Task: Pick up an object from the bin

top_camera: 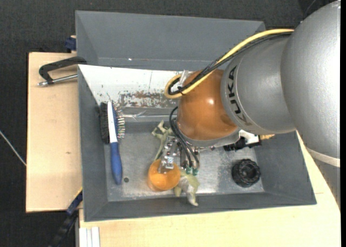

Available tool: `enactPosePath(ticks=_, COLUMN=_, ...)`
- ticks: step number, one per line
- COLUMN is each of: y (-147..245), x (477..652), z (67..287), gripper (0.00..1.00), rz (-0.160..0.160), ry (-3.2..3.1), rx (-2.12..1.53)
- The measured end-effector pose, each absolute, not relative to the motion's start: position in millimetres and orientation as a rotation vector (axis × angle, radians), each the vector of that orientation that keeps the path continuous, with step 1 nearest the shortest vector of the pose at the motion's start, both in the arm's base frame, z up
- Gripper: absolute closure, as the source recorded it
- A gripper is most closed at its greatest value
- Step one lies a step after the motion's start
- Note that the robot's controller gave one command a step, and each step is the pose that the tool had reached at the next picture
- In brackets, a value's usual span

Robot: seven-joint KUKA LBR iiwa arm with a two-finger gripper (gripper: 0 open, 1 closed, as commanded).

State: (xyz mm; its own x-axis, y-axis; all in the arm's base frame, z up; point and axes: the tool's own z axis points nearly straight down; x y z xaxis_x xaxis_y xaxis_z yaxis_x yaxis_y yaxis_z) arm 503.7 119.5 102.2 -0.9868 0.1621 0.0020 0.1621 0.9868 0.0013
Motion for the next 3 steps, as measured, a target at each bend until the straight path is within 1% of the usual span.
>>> enactPosePath(ticks=1, y=117, x=506.7, z=99, gripper=1.0, rz=-0.007, ry=-3.119, rx=-0.327)
enactPosePath(ticks=2, y=116, x=509.5, z=159, gripper=1.0, rz=-0.007, ry=-3.127, rx=-0.387)
enactPosePath(ticks=3, y=120, x=508.7, z=249, gripper=1.0, rz=-0.009, ry=-3.135, rx=-0.343)
